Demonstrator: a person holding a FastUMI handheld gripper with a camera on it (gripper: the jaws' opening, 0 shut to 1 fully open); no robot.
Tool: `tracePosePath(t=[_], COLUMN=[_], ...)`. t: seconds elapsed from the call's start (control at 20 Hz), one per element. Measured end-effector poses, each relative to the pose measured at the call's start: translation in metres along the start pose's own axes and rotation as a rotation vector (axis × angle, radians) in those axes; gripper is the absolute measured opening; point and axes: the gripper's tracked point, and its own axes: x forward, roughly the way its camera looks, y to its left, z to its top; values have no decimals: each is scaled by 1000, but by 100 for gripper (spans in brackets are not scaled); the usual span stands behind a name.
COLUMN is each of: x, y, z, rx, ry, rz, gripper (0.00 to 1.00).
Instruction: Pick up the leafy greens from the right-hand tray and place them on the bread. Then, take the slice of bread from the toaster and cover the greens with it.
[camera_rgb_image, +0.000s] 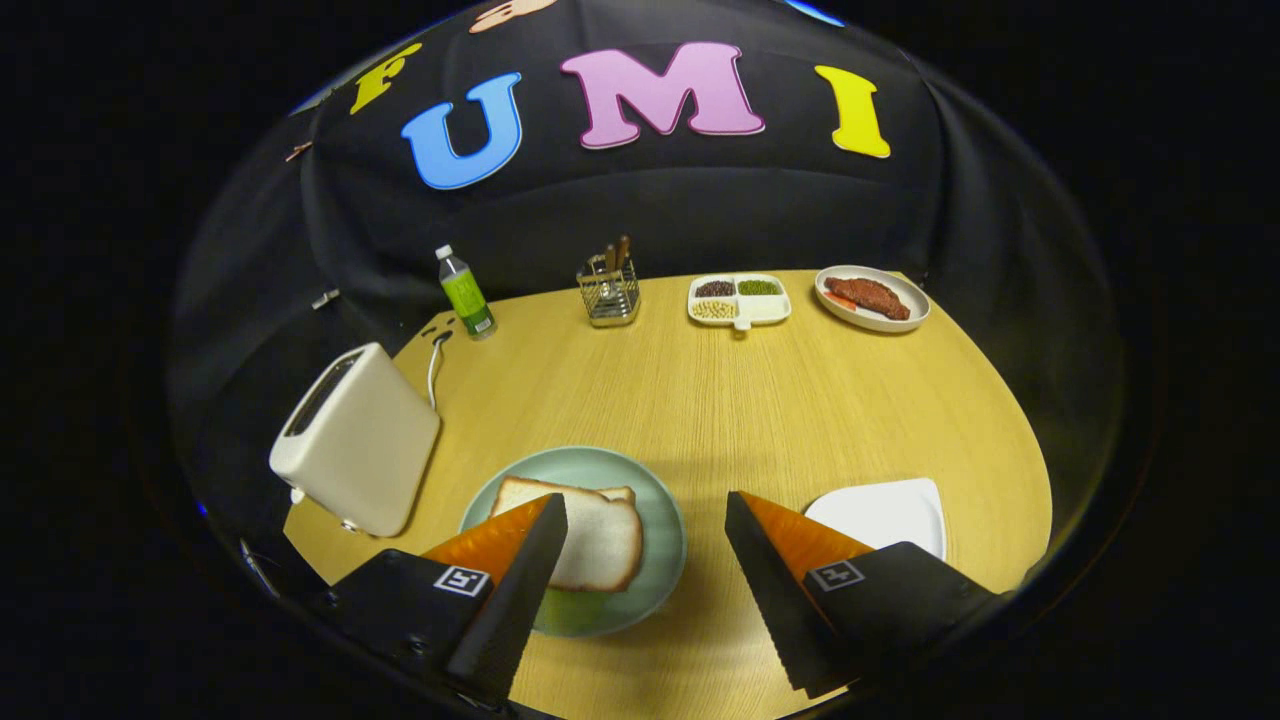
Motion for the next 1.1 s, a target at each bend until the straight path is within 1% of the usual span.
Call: tracePosePath(t=[0.3,0.55,0.75,0.95,1.1], x=[-61,-108,-137,-161,-174], y=[5,6,9,11,13], z=[78,120,131,130,120], rx=[-68,-147,-232,-284,-312], ry=[-150,-241,-286,-326,-337], rz=[38,36,14,-10,-20], gripper=[99,99,99,99,98])
